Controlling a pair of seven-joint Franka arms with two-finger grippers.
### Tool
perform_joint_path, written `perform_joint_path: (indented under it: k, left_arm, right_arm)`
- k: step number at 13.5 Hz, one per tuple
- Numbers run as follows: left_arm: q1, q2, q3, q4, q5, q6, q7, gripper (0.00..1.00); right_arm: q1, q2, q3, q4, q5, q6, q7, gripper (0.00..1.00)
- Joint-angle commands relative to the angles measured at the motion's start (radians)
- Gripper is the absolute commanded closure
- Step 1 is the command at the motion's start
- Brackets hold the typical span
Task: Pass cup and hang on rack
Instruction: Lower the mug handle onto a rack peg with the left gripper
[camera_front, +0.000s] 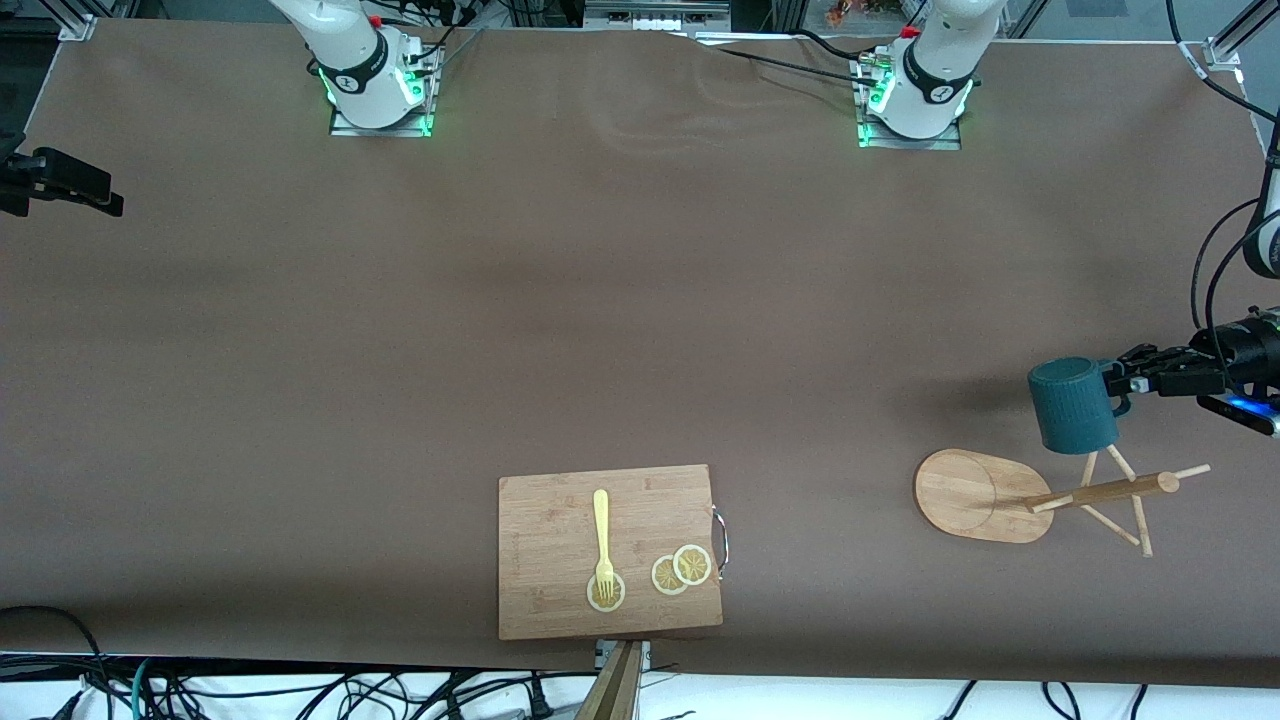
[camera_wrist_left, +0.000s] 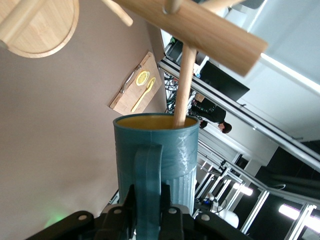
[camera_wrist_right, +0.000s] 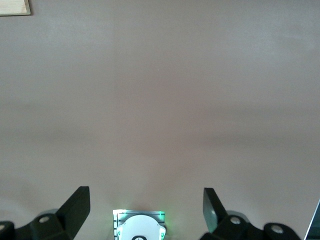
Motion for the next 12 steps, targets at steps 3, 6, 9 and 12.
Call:
perform_joint_path:
  k: [3, 6, 9, 12]
  left_arm:
    - [-0.012, 0.03, 0.004, 0.06, -0.013, 0.02, -0.126, 1.0]
    - [-0.012, 0.056, 0.013, 0.105, -0.002, 0.02, -0.141, 1.0]
    - [-0.038, 0.096, 0.03, 0.187, 0.001, 0.035, -0.229, 1.0]
    - [-0.121, 0.114, 0.13, 0.234, -0.001, 0.035, -0.23, 1.0]
  right_arm:
    - [-0.009, -0.008, -0.001, -0.005, 0.009, 0.007, -0.015, 0.0]
    - [-0.012, -0.008, -0.001, -0.007, 0.011, 0.007, -0.015, 0.0]
    - [-0.012, -0.009, -0.001, -0.007, 0.011, 0.007, -0.015, 0.0]
    - [-0.012, -0.008, -0.001, -0.005, 0.009, 0.007, -0.016, 0.0]
